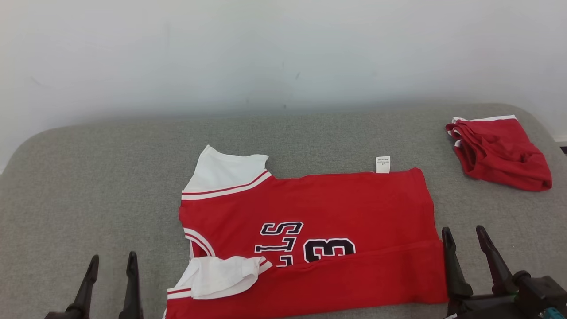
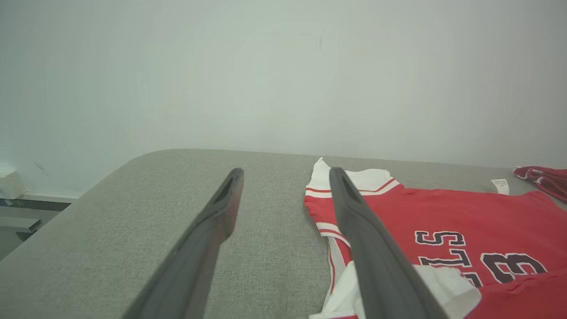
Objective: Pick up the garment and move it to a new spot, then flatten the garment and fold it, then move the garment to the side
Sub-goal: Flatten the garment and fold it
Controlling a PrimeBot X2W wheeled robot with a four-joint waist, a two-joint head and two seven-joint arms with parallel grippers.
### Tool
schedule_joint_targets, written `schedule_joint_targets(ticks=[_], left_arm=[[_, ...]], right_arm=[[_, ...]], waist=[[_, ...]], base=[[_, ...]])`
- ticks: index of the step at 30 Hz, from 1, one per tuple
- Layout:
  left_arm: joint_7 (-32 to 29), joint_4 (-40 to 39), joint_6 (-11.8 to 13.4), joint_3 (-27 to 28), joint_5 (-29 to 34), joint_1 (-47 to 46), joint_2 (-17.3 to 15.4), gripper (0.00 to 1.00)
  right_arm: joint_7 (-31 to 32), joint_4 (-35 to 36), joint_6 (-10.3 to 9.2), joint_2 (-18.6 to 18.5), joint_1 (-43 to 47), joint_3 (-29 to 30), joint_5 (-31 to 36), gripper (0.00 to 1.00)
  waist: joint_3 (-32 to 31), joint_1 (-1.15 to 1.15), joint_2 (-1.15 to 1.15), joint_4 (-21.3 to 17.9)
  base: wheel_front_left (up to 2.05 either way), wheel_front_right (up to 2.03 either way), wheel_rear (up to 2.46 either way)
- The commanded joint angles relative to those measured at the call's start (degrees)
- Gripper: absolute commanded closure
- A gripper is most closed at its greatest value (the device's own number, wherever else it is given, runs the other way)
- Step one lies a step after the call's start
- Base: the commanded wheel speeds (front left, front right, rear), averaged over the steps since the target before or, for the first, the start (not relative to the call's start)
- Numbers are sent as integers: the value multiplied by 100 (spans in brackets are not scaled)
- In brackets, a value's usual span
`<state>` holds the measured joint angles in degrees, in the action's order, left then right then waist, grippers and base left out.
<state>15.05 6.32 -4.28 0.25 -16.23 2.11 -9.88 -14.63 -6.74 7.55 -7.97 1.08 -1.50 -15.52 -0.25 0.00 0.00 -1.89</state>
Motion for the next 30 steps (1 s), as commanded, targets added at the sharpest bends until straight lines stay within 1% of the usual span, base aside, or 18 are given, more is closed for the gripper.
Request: schedule_joint_targets(ticks=[1,6,12,18,24,30], left_arm=[[15,-16,5,31,-7,65,-7,0],[1,44,-4,128,-118,21,-44,0],[-330,133,-125,30,-187,-701,-365,0],[-883,332,-287,-217,-378,-2030,-862,0],[-1465,842,-333,-480,-924,-3476,-1311,0],[-1921,1404,-311,-1177,-1448,-4619,-1850,0]], right_arm=[[2,14,-16,20,45,14,32,0],[21,-61,-16,26,-74,66,-70,0],[135,-441,-16,-150,-740,56,-130,0],[572,-1007,-16,-290,-1896,47,-77,0],[1019,-1784,-16,-261,-3202,-22,0,0],[1332,-2557,-16,-175,-4285,-193,116,0]], waist=[[7,0,0,1],[140,0,0,-56],[488,0,0,-143],[1145,0,0,-275],[1842,0,0,-485],[2353,0,0,-717]], base=[[0,0,0],[0,0,0],[0,0,0],[0,0,0],[0,0,0],[0,0,0]])
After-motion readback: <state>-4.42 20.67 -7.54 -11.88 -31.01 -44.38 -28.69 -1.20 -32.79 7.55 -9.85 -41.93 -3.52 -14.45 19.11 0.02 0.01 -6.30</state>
